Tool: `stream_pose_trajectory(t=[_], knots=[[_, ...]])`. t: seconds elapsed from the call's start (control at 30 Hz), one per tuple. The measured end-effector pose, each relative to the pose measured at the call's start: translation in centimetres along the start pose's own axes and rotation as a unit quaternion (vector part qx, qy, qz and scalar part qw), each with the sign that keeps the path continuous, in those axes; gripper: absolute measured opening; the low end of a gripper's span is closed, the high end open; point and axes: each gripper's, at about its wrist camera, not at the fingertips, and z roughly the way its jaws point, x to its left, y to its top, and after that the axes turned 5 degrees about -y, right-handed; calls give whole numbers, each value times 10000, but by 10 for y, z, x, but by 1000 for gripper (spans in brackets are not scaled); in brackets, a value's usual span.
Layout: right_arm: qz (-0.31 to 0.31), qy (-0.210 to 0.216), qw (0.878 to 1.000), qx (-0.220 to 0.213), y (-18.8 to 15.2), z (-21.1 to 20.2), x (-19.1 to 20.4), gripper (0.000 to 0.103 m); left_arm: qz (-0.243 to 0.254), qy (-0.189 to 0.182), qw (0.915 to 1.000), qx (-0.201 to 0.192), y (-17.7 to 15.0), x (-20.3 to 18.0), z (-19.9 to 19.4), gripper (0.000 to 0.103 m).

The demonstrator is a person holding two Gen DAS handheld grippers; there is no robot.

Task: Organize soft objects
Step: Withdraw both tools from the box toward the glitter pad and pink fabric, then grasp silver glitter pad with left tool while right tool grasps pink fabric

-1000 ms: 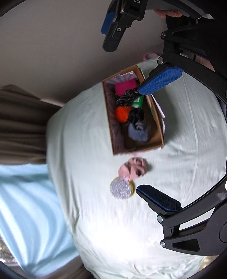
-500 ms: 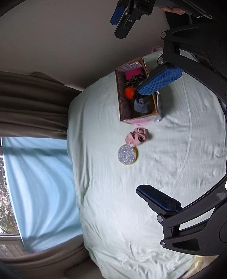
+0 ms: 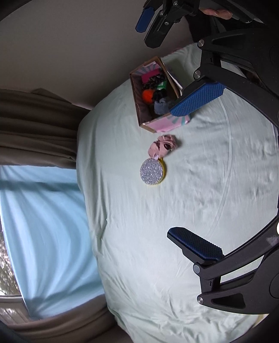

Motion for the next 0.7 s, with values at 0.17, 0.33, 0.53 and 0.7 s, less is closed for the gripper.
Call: stream_pose_trajectory(t=[0.17,0.33,0.53,0.7], knots=[[270,-45,9996,84,-14,39,27,103,361,-198,9990,174,-2,36,48,103],[614,-117,9978,224,-28,92,43,103,733,-480,9955,356,-1,63,111,103],[934,-270,9947,323,-47,161,50,103,1331,-851,9860,530,3,75,196,103],[1081,-361,9928,366,-62,215,45,103,1779,-1296,9727,729,4,69,272,103]])
